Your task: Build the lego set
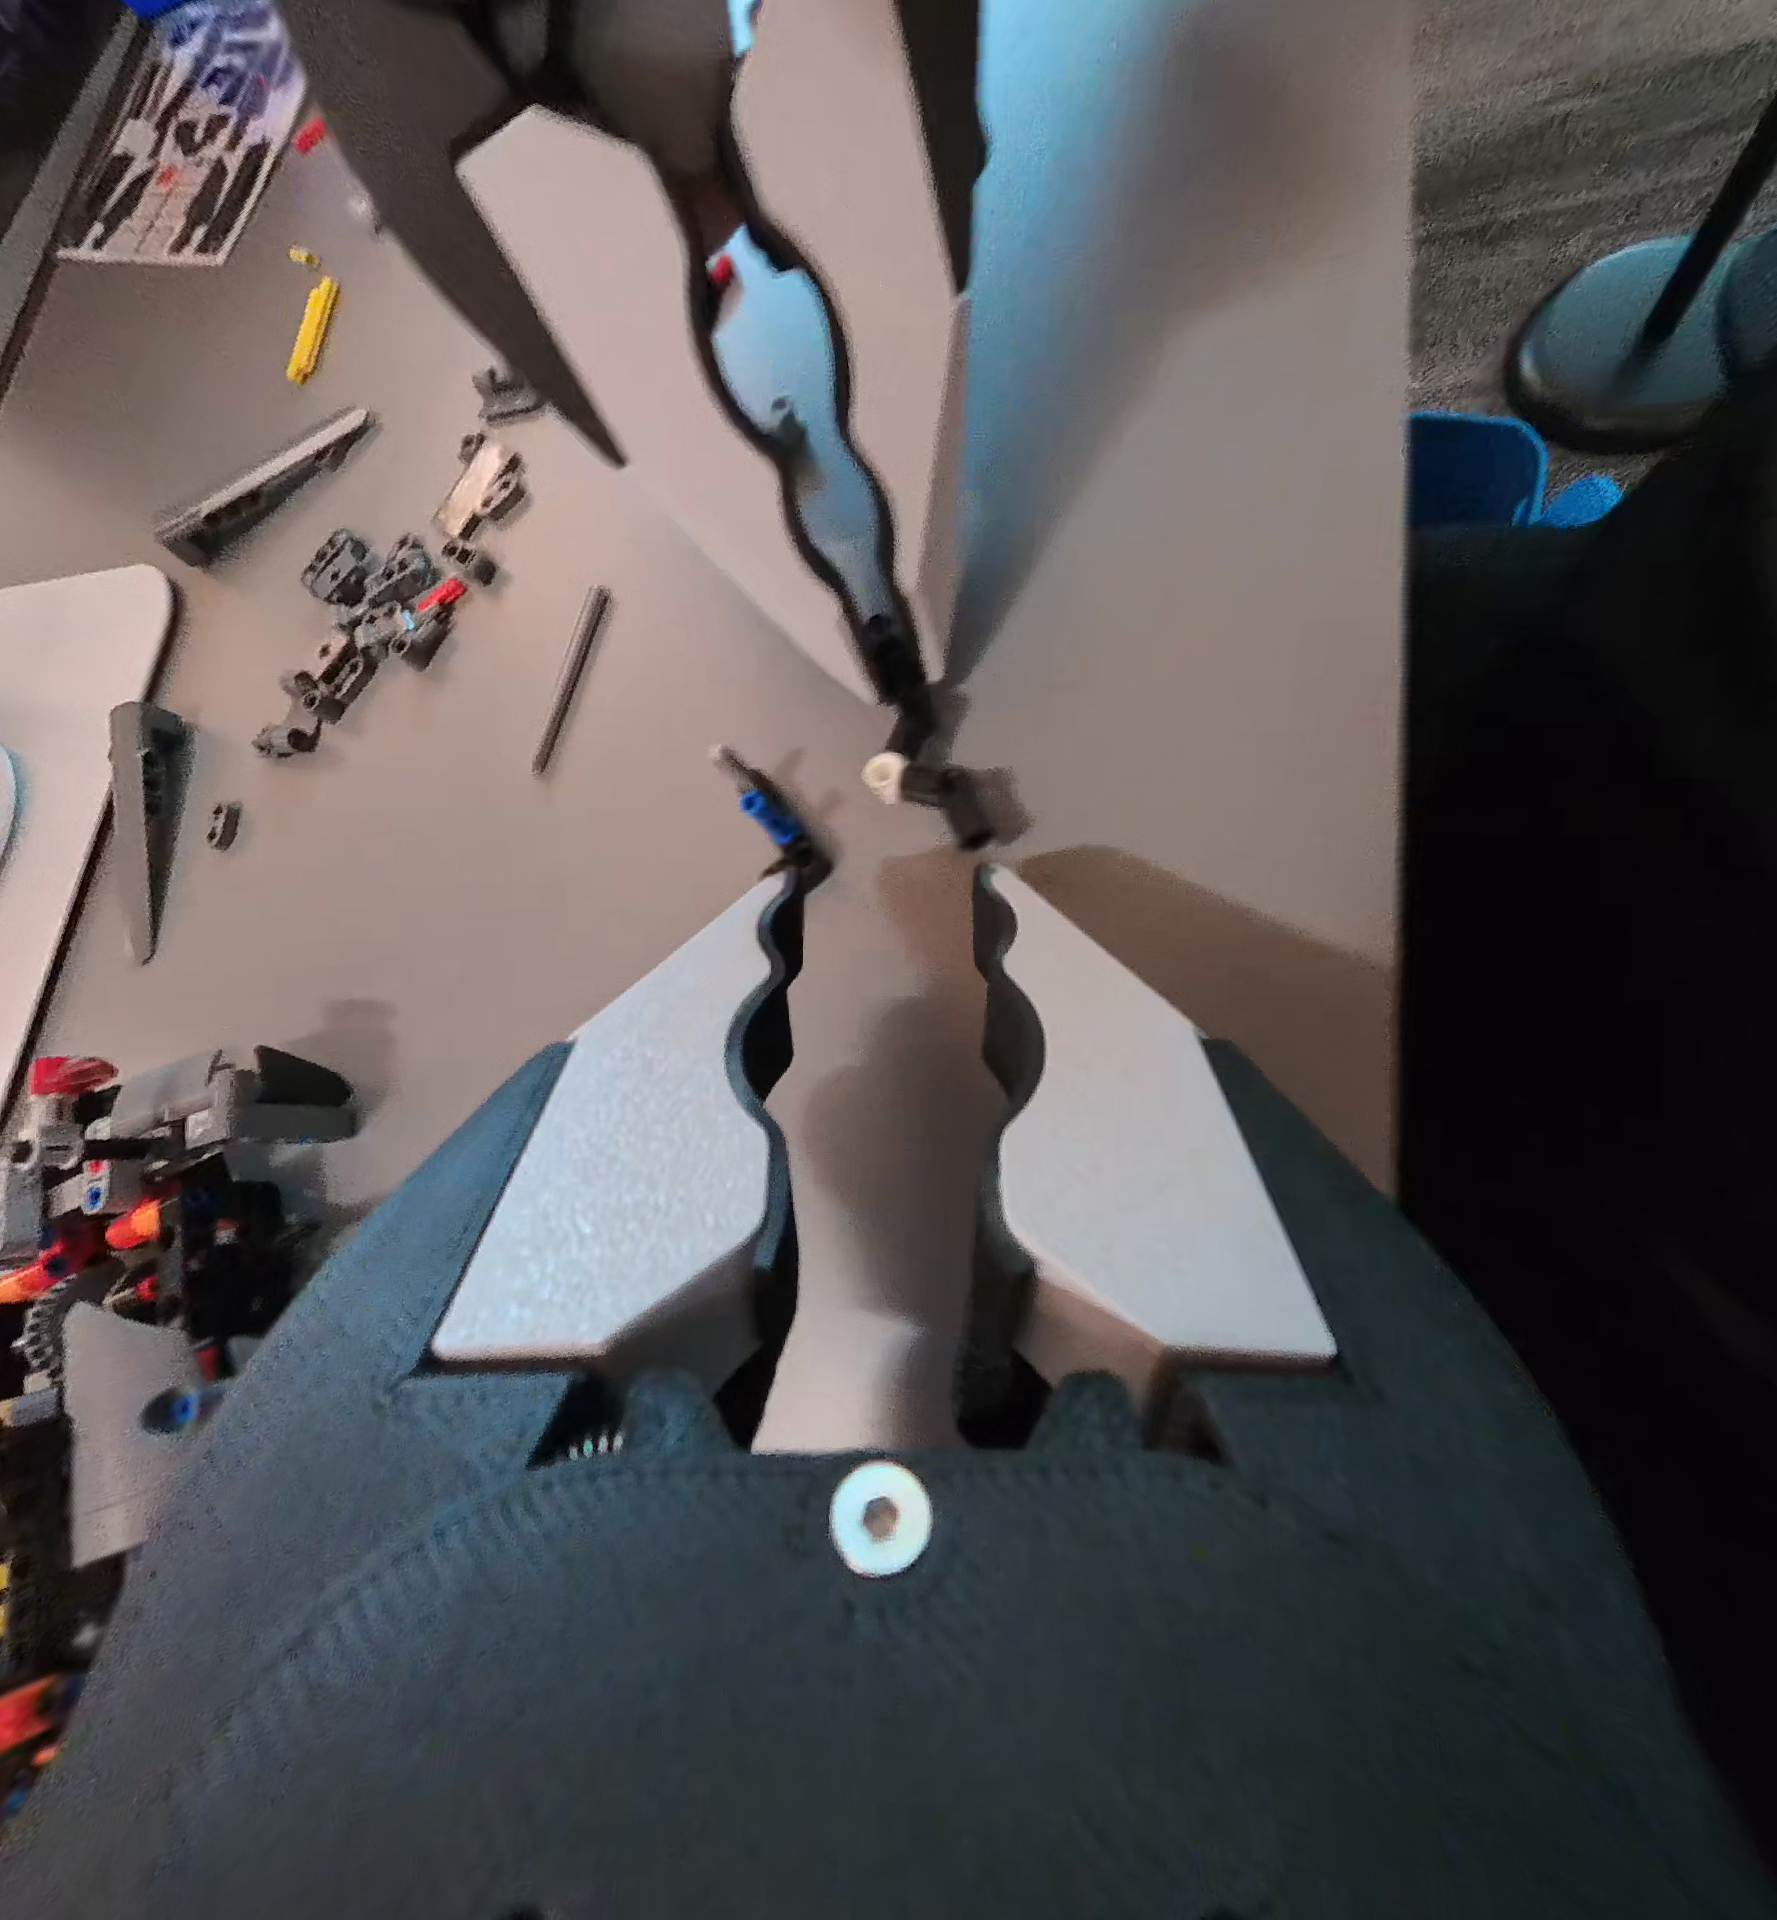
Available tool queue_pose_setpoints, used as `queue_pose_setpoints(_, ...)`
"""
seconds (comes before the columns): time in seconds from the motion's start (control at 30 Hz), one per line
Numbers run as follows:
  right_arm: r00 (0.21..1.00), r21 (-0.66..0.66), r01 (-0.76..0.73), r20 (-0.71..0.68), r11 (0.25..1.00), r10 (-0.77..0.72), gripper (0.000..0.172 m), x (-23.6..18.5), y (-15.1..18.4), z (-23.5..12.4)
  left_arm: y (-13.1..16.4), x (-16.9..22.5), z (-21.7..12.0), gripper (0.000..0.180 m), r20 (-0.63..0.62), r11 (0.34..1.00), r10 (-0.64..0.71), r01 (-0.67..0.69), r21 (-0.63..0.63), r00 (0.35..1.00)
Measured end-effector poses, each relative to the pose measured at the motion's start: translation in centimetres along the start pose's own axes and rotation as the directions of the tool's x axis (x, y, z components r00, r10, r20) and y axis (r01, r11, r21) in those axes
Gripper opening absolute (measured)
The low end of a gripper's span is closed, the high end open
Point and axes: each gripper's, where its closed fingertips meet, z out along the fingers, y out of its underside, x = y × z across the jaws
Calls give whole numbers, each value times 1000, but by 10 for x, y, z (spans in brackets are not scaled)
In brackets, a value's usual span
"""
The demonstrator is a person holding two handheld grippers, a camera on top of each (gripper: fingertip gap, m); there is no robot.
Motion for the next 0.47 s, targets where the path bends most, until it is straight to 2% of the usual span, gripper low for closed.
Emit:
queue_pose_setpoints(0.03,1000,1,0,-8,1000,0,4,1,0,0,-2,5,-1,31,7,1000,-6,6,3,1000)
queue_pose_setpoints(0.13,1000,9,0,-25,1000,0,4,4,-3,-1,-13,11,-3,33,59,997,-58,55,49,997)
queue_pose_setpoints(0.2,999,13,8,-31,1000,-7,4,4,-6,-1,-12,8,0,32,115,996,-81,78,33,990)
queue_pose_setpoints(0.27,999,19,12,-37,1000,-11,4,4,-9,0,-4,5,4,25,164,997,-66,70,-20,984)
queue_pose_setpoints(0.4,999,35,12,-50,999,-11,4,5,-13,-2,-2,6,8,8,175,995,-89,94,-21,980)
queue_pose_setpoints(0.47,998,40,15,-58,999,-13,4,6,-14,-3,-3,7,8,6,188,997,-69,74,-17,980)
